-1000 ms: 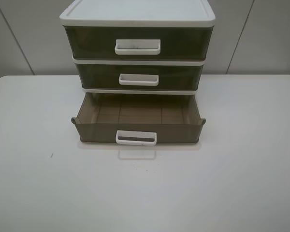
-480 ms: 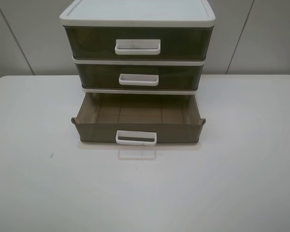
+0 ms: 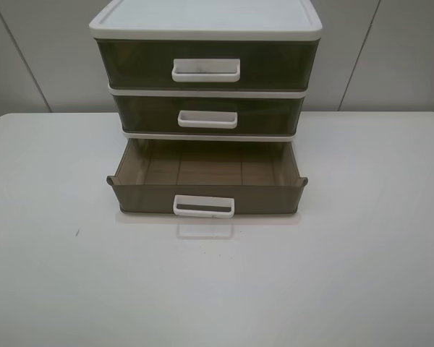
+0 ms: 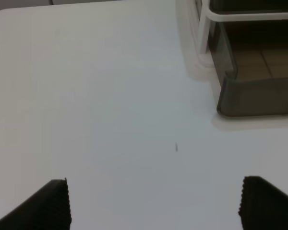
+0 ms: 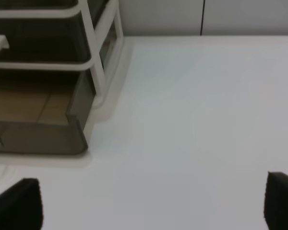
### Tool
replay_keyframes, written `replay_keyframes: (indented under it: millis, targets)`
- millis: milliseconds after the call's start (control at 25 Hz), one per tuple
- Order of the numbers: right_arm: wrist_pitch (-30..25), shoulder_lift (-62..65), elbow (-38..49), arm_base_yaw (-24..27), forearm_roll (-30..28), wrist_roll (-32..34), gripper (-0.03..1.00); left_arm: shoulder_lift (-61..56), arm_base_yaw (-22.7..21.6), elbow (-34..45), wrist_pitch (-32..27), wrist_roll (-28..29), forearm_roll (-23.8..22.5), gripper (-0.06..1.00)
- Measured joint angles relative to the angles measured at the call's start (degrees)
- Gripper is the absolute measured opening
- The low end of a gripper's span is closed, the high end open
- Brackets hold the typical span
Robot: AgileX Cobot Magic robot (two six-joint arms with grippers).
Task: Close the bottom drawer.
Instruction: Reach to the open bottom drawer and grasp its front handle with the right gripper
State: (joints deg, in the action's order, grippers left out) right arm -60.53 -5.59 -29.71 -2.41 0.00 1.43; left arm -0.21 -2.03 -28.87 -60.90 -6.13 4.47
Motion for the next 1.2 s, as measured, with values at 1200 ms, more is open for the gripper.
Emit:
replay_keyframes:
  millis: [1200]
  targets:
    - [70.38,-72.66,-1.23,-45.63,11.64,0.10,0.80,0.00,0.00,0.00,0.00,0.00,0.00,0.72]
